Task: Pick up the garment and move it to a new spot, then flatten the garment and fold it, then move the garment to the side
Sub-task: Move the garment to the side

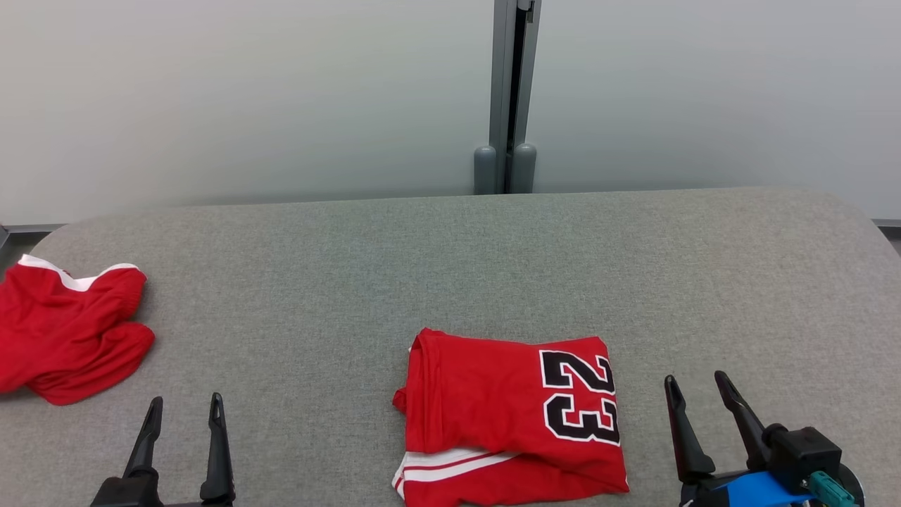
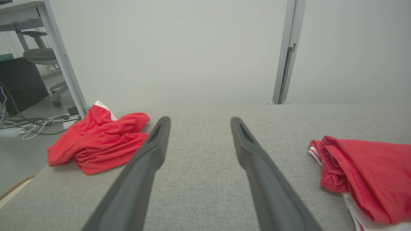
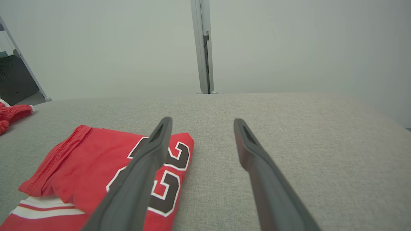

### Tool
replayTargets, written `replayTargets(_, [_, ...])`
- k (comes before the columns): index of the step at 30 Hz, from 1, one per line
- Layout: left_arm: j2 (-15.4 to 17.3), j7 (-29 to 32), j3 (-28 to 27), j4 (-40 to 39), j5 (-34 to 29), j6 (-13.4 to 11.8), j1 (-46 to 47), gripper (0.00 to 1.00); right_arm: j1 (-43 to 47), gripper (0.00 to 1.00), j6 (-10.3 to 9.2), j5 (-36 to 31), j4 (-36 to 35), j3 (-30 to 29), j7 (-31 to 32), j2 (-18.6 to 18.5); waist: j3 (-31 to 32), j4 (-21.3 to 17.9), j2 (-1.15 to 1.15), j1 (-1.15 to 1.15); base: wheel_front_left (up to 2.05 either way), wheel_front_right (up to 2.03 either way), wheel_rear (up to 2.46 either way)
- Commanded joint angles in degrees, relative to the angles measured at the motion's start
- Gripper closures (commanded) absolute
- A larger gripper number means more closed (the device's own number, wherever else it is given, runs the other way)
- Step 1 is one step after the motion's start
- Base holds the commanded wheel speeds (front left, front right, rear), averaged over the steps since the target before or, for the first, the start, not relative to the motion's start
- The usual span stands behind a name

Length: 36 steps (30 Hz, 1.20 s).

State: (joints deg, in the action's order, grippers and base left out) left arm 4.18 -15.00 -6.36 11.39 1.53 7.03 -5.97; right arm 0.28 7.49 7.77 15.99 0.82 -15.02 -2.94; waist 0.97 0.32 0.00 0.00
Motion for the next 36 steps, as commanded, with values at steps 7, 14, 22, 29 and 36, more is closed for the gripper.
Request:
replayTargets(7, [0.3, -0.2, -0.1, -0.2, 0.3, -0.3, 1.0, 0.0, -5.3, 0.0, 0.01, -0.7, 0.4, 2.7, -0.2, -0.7, -0.7, 0.0, 0.0, 0.0, 0.0, 0.0, 0.0])
replayTargets(14, [0.7, -0.2, 0.5, -0.3, 0.4, -0.1, 2.7, 0.0, -13.1, 0.0, 0.01, -0.9, 3.5, 5.3, 0.4, -1.4, -2.7, 0.8, 0.0, 0.0, 0.0, 0.0, 0.0])
replayTargets(22, [0.6, -0.2, 0.7, 0.0, 0.9, 0.1, 4.5, 0.0, -17.5, 0.0, 0.01, -0.1, 13.3, 6.0, 3.1, -1.0, -5.3, 2.1, 0.0, 0.0, 0.0, 0.0, 0.0])
replayTargets(29, [0.2, -0.2, 0.6, -0.1, 1.1, 0.1, 5.1, 0.0, -17.9, 0.0, 0.01, 0.5, 21.8, 6.4, 2.2, -0.2, -6.9, 2.2, 0.0, 0.0, 0.0, 0.0, 0.0])
replayTargets(36, [0.1, -0.2, 0.8, 0.4, 1.0, 0.2, 5.7, 0.0, -18.2, 0.0, 0.01, 4.6, 29.0, 9.6, 0.8, 0.0, -7.5, 1.9, 0.0, 0.0, 0.0, 0.0, 0.0])
